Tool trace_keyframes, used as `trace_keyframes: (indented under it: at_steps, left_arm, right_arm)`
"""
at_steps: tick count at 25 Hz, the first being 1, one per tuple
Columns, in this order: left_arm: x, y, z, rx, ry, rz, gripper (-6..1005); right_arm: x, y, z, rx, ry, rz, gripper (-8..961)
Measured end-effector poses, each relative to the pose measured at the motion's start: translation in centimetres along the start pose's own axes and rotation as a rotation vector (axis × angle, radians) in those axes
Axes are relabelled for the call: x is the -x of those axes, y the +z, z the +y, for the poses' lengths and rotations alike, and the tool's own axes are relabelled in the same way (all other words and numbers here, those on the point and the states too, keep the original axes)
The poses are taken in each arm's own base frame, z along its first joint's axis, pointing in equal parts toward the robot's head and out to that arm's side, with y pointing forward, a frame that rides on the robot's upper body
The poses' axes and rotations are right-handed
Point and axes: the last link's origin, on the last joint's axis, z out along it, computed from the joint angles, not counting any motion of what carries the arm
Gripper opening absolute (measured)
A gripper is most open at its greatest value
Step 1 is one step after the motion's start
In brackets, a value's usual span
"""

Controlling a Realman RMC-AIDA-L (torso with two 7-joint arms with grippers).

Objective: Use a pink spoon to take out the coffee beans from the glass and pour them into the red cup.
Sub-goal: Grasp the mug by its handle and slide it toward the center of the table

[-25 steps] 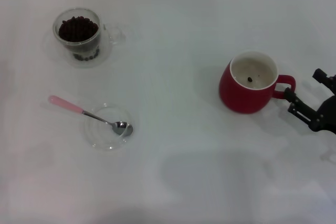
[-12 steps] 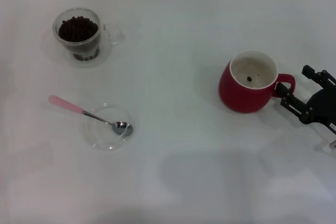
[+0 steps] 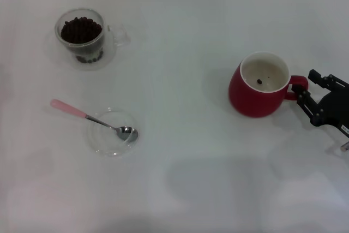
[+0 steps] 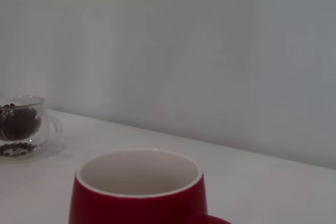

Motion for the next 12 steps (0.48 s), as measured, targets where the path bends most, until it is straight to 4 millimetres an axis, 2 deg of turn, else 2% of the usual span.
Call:
trace_keyframes:
  at_steps: [6, 11, 12]
  left_arm:
    - [0.0, 0.2, 0.0, 0.001, 0.000, -0.001, 671]
    - [0.0, 0.3, 0.0, 0.001, 0.001, 0.000, 671]
    - [0.0, 0.3, 0.0, 0.002, 0.001, 0.000, 671]
  right_arm:
    - [0.2, 0.1, 0.3, 0.019, -0.021, -0.008, 445]
    - [0.4, 0.6, 1.1, 0.074, -0.038, -0.017, 216]
    - [0.5, 0.7, 1.3, 0.086, -0.040, -0.017, 214]
